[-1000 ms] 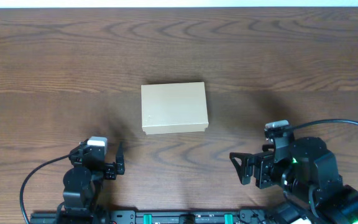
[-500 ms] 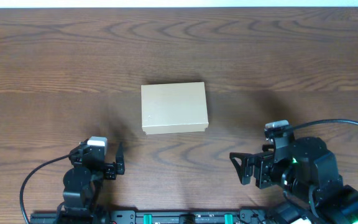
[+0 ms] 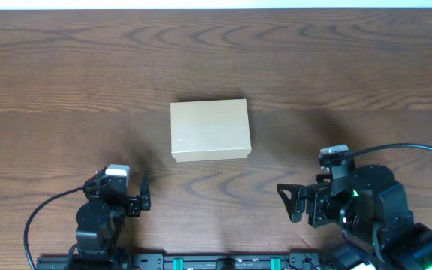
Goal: Pack container
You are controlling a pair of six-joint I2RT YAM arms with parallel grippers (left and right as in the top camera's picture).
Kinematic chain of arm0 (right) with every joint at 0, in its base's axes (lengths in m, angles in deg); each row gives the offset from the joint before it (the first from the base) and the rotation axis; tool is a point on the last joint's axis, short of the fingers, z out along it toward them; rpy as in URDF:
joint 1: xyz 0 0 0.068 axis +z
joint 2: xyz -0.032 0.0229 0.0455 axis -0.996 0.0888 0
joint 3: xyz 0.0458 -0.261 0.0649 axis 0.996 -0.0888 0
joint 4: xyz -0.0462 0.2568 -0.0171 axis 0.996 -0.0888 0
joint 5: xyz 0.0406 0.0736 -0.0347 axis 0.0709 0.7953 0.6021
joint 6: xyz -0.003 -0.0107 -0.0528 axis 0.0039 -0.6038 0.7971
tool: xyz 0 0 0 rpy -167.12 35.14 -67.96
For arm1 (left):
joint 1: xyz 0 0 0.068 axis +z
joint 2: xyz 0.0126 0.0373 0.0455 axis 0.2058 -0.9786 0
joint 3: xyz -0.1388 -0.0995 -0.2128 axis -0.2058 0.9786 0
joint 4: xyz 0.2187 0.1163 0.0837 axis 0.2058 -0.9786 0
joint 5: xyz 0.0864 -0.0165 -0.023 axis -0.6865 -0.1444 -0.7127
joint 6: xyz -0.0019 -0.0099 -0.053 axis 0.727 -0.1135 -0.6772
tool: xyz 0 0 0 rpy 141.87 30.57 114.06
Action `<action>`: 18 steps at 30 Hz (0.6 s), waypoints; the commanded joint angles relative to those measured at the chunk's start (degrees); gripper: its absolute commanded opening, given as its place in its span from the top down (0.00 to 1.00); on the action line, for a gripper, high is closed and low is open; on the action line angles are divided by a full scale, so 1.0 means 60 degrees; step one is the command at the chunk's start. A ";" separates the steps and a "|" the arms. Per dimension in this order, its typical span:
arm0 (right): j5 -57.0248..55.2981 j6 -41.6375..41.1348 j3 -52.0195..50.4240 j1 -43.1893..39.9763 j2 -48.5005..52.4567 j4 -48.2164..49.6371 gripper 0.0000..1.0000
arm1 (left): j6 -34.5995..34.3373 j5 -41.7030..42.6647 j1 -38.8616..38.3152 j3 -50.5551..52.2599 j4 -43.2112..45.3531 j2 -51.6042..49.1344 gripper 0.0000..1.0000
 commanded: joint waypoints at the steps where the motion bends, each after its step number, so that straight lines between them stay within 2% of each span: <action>1: -0.0015 0.0033 -0.0004 0.0098 -0.0015 -0.0208 0.01 | 0.0033 -0.0178 0.0036 0.0149 0.0033 0.0084 0.05; 6: -0.0448 0.0397 -0.0197 0.0087 -0.0091 0.0102 0.01 | 0.0033 -0.0178 0.0036 0.0149 0.0033 0.0084 0.05; 9: -0.0641 0.1402 -0.0951 -0.0087 -0.0437 0.1293 0.01 | 0.0033 -0.0178 0.0036 0.0149 0.0033 0.0084 0.05; 13: -0.0645 0.2098 -0.2473 -0.0426 -0.1545 0.2940 0.01 | 0.0033 -0.0178 0.0036 0.0149 0.0033 0.0084 0.05; 18: -0.0645 0.2878 -0.4054 -0.0670 -0.3096 0.3993 0.01 | 0.0033 -0.0178 0.0036 0.0149 0.0033 0.0084 0.05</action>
